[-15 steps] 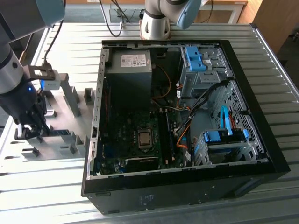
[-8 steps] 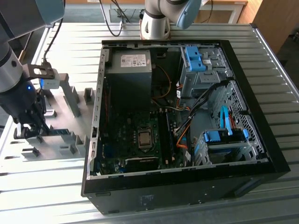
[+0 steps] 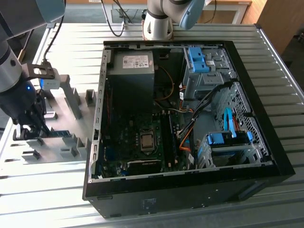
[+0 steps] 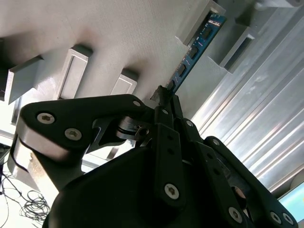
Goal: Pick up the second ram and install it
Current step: 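Pick up the second ram and move it above second insertion slot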
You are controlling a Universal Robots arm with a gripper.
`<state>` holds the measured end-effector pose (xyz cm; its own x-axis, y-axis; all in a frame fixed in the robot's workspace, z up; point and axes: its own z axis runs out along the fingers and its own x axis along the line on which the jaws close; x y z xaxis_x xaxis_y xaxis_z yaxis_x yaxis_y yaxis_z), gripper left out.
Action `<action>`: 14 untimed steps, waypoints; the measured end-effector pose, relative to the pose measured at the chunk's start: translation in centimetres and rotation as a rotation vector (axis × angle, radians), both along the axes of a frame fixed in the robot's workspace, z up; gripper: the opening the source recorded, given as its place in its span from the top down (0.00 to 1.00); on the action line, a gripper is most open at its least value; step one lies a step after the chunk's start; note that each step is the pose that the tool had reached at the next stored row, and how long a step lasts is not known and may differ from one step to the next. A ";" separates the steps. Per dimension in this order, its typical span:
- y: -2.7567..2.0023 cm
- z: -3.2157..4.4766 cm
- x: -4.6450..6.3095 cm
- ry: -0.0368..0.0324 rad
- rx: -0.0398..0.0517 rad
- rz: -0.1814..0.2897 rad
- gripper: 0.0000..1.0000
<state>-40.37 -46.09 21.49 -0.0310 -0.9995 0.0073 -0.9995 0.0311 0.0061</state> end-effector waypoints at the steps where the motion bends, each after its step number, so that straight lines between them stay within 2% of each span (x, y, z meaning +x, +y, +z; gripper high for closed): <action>1: 0.00 0.05 0.0 -0.0001 0.0000 0.000 0.86; 14: 0.00 0.60 0.0 -0.0001 0.0000 0.000 0.86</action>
<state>-40.37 -46.09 22.08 -0.0310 -0.9995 0.0073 -0.9995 0.0310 0.0061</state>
